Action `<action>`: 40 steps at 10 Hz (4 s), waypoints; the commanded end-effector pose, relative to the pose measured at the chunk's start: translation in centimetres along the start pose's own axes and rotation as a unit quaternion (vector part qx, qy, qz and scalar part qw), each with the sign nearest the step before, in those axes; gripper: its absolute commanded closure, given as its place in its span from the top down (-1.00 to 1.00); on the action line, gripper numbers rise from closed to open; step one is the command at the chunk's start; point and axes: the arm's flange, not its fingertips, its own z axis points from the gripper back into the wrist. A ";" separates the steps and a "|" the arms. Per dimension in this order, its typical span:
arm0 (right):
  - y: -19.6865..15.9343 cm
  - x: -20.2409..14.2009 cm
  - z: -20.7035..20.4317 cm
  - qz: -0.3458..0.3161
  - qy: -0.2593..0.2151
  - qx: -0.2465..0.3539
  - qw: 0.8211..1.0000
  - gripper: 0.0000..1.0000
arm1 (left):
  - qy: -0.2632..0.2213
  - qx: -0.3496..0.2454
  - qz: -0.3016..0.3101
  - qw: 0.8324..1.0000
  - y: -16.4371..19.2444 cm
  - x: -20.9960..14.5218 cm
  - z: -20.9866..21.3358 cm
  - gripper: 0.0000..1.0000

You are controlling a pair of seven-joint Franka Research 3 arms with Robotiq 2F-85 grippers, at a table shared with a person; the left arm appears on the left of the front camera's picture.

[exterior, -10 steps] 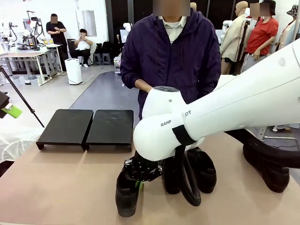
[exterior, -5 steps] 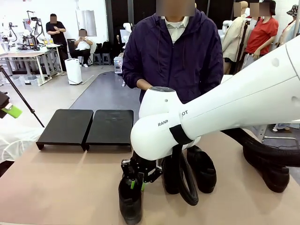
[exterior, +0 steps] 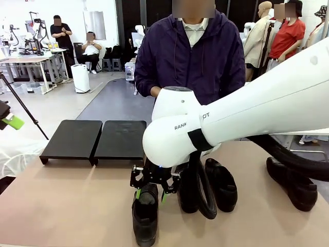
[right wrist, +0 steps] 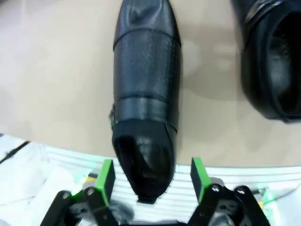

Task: Organize the shoes by placing them on the stand.
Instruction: Pick up one Shoe and place it in the middle of the table, then place the Shoe from the middle of the table onto the Shoes Stand.

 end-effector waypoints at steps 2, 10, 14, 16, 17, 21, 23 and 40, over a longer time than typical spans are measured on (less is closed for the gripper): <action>-5.8 -4.1 10.2 0.075 0.033 -0.005 0.997 1.00 | 0.001 -0.003 -0.006 1.000 0.1 0.0 0.2 1.00; -36.0 -8.7 25.5 0.034 -0.022 0.216 0.975 1.00 | 0.001 -0.003 -0.006 1.000 0.1 0.0 0.2 1.00; -35.9 -9.7 26.8 0.062 0.041 0.182 0.981 1.00 | 0.001 -0.003 -0.006 1.000 0.1 0.0 0.2 1.00; -35.9 -9.7 26.8 0.062 0.041 0.182 0.981 1.00 | 0.001 -0.003 -0.006 1.000 0.1 0.0 0.2 1.00; -35.9 -9.7 26.8 0.062 0.041 0.182 0.981 1.00 | 0.001 -0.003 -0.006 1.000 0.1 0.0 0.2 1.00; -35.9 -9.7 26.8 0.062 0.041 0.182 0.981 1.00 | 0.001 -0.003 -0.006 1.000 0.1 0.0 0.2 1.00; -35.9 -9.7 26.8 0.062 0.041 0.182 0.981 1.00 | 0.001 -0.003 -0.006 1.000 0.1 0.0 0.2 1.00; -35.9 -9.7 26.8 0.062 0.041 0.182 0.981 1.00 | 0.252 0.006 0.156 0.955 -23.3 7.3 -24.0 1.00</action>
